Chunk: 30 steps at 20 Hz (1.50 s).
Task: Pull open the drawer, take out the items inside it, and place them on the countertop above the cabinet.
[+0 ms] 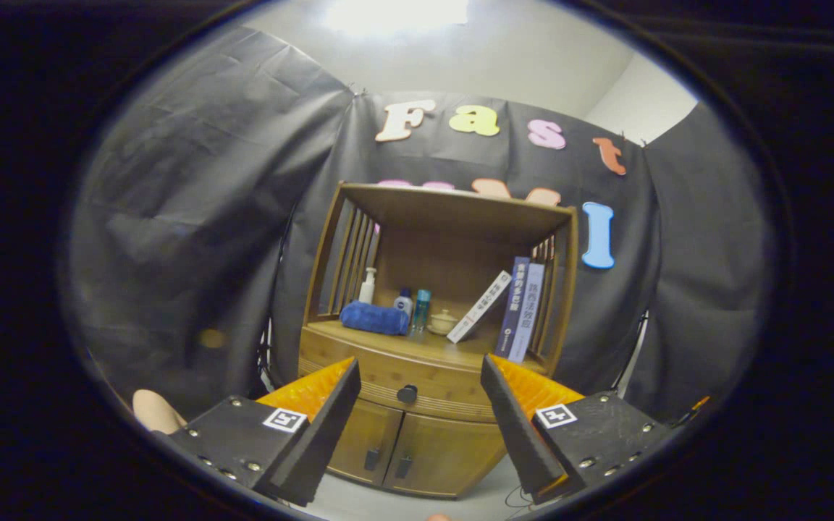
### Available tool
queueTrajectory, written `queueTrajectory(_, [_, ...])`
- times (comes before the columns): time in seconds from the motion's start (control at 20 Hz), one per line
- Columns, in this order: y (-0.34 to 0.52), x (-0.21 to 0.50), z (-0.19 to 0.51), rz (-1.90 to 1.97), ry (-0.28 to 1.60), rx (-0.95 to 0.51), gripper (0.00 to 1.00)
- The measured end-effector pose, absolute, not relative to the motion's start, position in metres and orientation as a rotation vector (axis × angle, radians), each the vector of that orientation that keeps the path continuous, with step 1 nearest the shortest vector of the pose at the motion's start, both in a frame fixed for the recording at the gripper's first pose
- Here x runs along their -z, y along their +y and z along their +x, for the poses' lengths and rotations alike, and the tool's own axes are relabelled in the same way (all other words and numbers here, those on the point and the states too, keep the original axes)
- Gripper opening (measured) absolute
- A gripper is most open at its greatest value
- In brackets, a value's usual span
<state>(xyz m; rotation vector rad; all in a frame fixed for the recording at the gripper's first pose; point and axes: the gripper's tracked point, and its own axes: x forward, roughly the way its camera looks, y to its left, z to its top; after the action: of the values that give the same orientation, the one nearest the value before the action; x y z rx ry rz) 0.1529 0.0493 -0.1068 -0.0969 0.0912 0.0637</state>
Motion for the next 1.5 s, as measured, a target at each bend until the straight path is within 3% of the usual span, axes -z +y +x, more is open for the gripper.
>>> queueTrajectory(0.5, [0.087,0.229,0.286,-0.118,0.232,-0.052,0.99])
queueTrajectory(0.8, [0.08,0.282,0.337,-0.1,0.311,0.04,1.0])
queueTrajectory(1.15, [0.057,0.305,0.363,-0.076,0.347,0.135,0.7])
queueTrajectory(1.25, [0.055,0.311,0.362,-0.05,0.366,0.15,0.7])
queueTrajectory(1.5, [0.06,0.311,0.367,-0.045,0.333,0.159,0.57])
